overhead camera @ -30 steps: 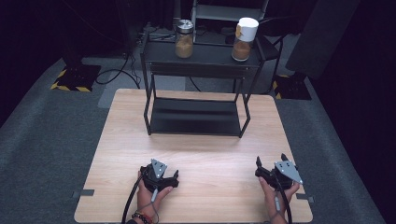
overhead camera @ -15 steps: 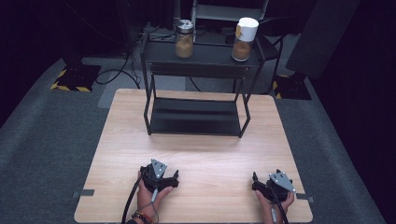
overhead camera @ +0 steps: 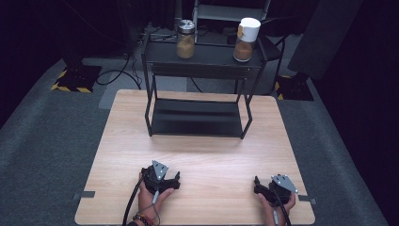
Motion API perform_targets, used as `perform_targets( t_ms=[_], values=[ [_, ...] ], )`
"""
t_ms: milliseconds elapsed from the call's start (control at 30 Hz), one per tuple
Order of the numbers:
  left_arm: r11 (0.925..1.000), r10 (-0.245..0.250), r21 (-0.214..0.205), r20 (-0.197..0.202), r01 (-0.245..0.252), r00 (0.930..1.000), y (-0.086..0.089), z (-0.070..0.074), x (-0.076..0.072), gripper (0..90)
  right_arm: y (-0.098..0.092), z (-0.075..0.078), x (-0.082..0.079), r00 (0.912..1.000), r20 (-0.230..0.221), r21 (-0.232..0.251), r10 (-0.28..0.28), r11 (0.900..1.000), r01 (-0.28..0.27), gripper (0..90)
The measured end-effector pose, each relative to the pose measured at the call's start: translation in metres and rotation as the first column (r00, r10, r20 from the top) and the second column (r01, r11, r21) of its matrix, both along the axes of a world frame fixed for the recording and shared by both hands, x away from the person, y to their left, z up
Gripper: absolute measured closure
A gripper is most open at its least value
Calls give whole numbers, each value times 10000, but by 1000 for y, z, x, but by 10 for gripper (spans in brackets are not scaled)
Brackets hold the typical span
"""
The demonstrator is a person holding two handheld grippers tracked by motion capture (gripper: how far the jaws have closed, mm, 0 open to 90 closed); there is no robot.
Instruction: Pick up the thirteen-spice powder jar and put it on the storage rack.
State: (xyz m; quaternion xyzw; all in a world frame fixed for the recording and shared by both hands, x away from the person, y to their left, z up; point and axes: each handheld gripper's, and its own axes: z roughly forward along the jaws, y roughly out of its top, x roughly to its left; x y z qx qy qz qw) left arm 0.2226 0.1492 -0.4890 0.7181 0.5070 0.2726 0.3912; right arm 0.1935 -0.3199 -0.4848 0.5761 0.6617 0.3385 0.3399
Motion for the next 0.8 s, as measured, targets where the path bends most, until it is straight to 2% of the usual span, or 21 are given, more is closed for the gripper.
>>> perform_targets(
  t_ms=[100,800],
  values=[
    [10000,0,0,-1,0,10000,0,0,0,32,-8,2,4,9997,-236,435,110,9990,-100,57],
    [10000,1,18,12,-1,10000,-1,0,0,32,-8,3,6,9993,-341,420,170,9990,-155,16]
  ],
)
